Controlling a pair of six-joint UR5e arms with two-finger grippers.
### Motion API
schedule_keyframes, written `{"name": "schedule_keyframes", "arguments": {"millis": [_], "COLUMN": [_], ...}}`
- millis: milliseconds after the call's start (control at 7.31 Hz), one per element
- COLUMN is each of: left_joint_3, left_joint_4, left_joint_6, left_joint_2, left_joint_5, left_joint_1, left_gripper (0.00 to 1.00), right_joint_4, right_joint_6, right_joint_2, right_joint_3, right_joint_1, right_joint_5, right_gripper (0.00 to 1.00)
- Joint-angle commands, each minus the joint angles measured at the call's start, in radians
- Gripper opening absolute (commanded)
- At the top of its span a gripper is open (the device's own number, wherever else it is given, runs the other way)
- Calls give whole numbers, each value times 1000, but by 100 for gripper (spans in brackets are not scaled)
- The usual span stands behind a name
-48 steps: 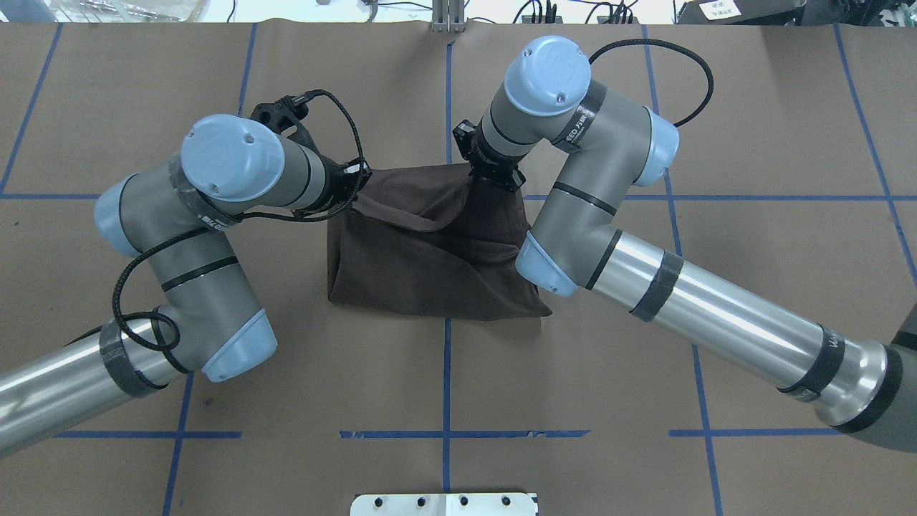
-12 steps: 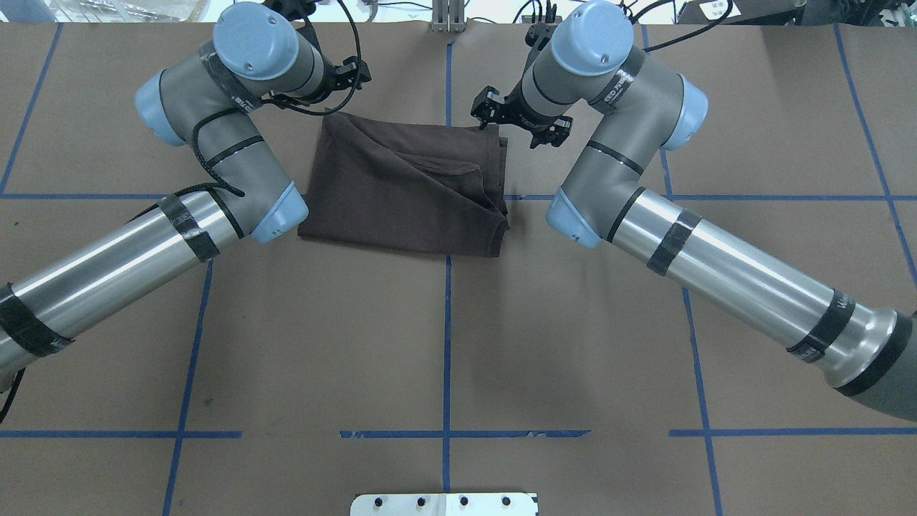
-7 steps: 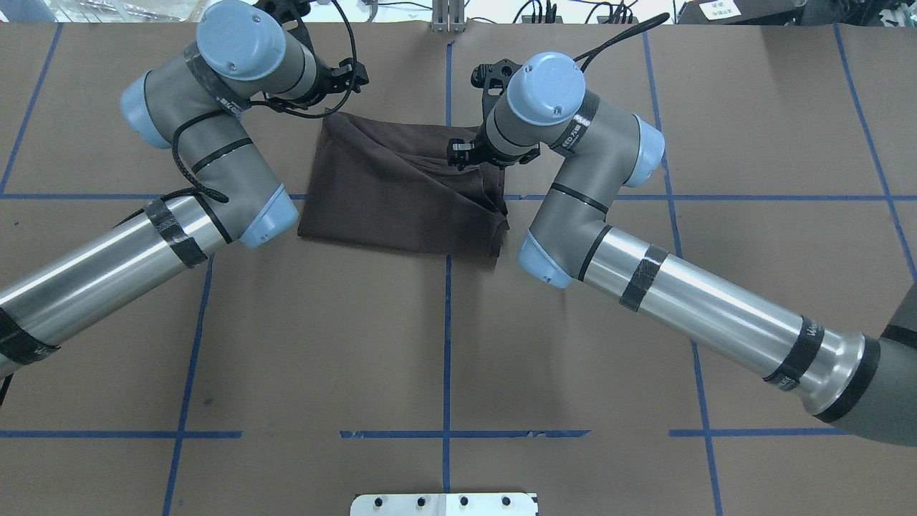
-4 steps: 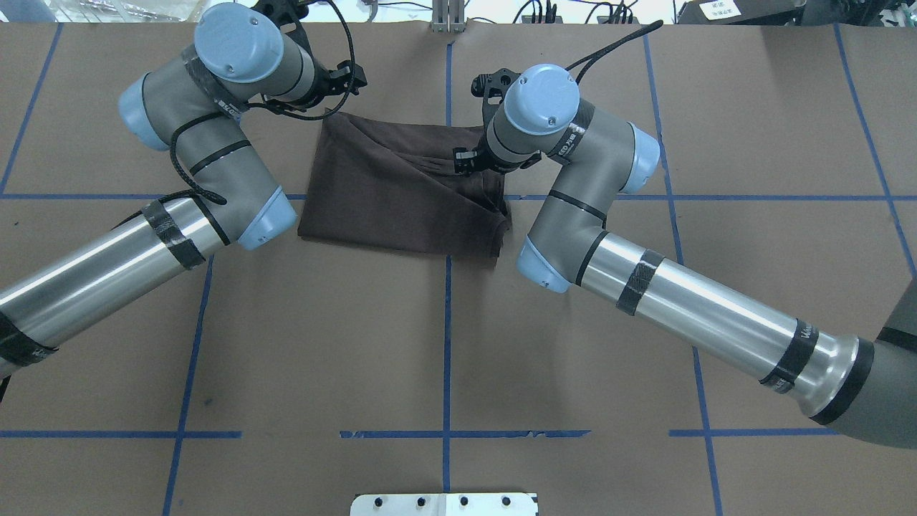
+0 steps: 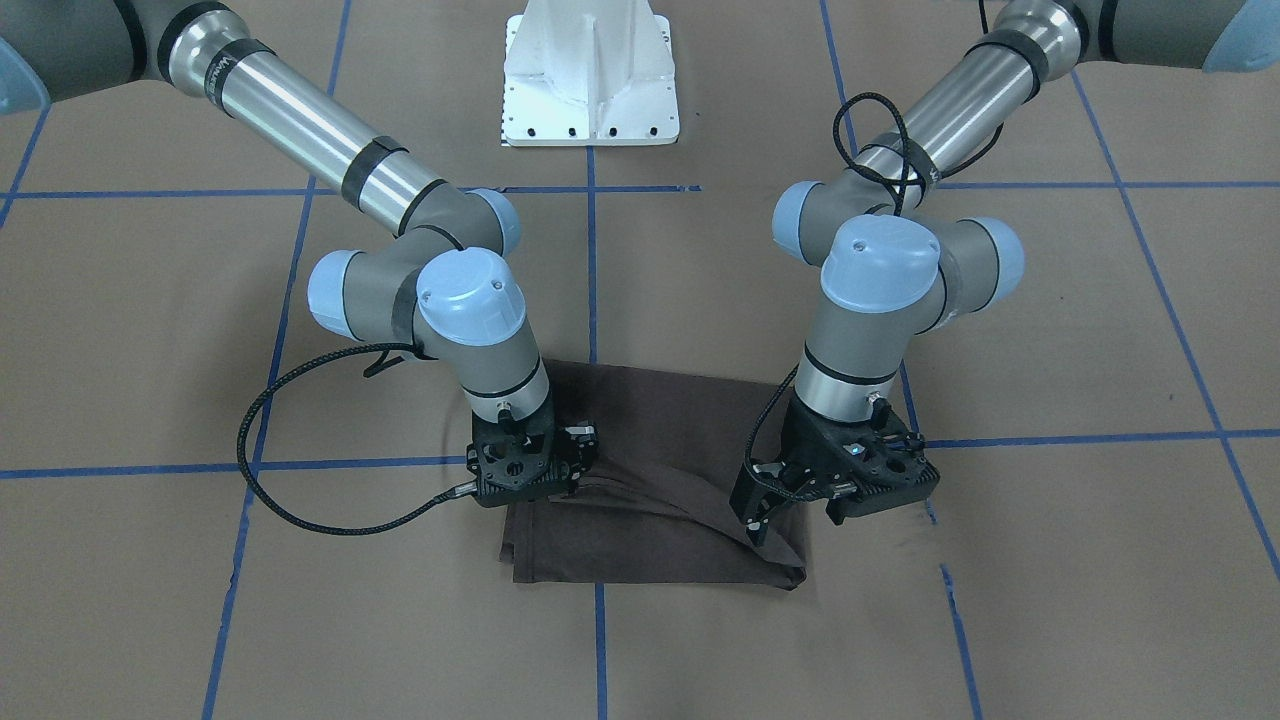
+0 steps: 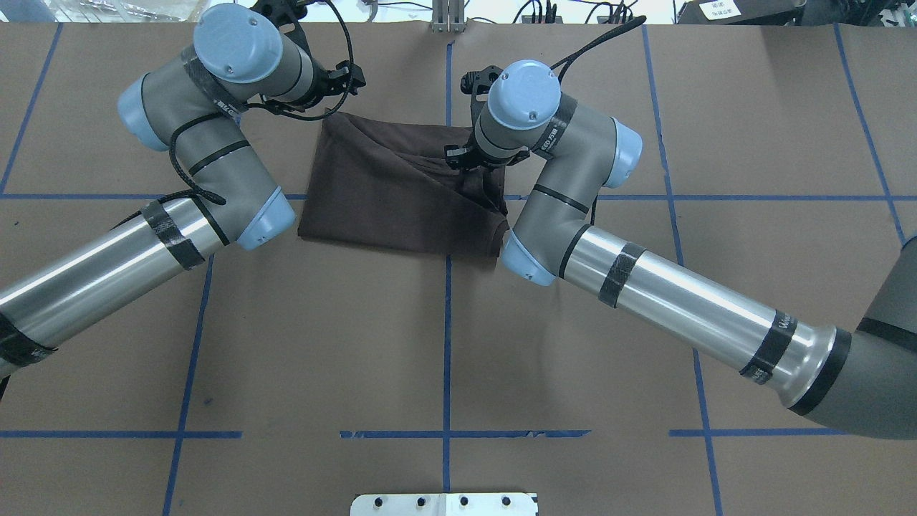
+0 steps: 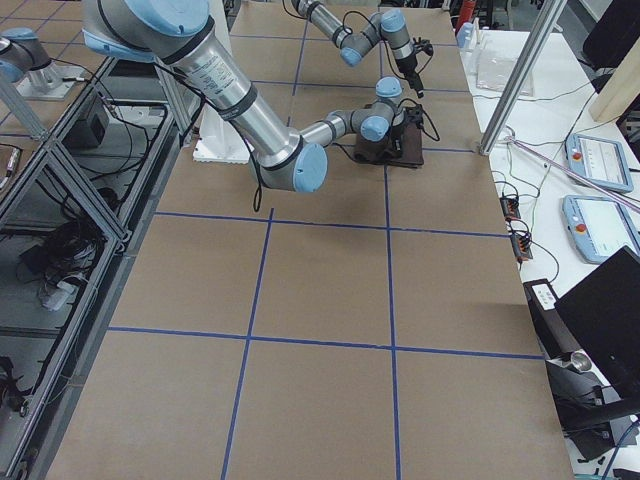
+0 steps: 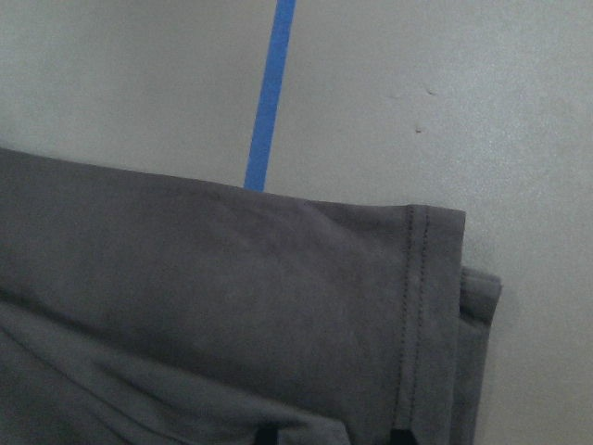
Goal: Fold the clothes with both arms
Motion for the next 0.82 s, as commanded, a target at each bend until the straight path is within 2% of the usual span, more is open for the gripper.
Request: {"name": "schedule_keyframes", "arguments": {"millis": [0, 137, 274, 410, 684], "left_joint_3": [-1, 0, 0, 0, -1], "left_joint_4": [-1, -3, -1, -1, -1], "left_joint_6": [0, 0, 0, 0, 0], "left_joint_2": [4, 4, 4, 4, 4], "left_joint_5": [-1, -1, -1, -1, -1], "left_joint_1": [-1, -1, -1, 1, 1], "left_gripper": [100, 100, 100, 100, 100], "right_joint_4": [-1, -1, -1, -1, -1], "right_joint_6": [-2, -2, -3, -29, -37], "right_joint_2": [6, 6, 6, 6, 6], "right_joint_3": [-13, -13, -13, -13, -12], "right_joint_1": [-6, -9, -9, -8, -6], "right_joint_5": [-2, -2, -2, -2, -2], "right_gripper": [50, 45, 18, 0, 0]}}
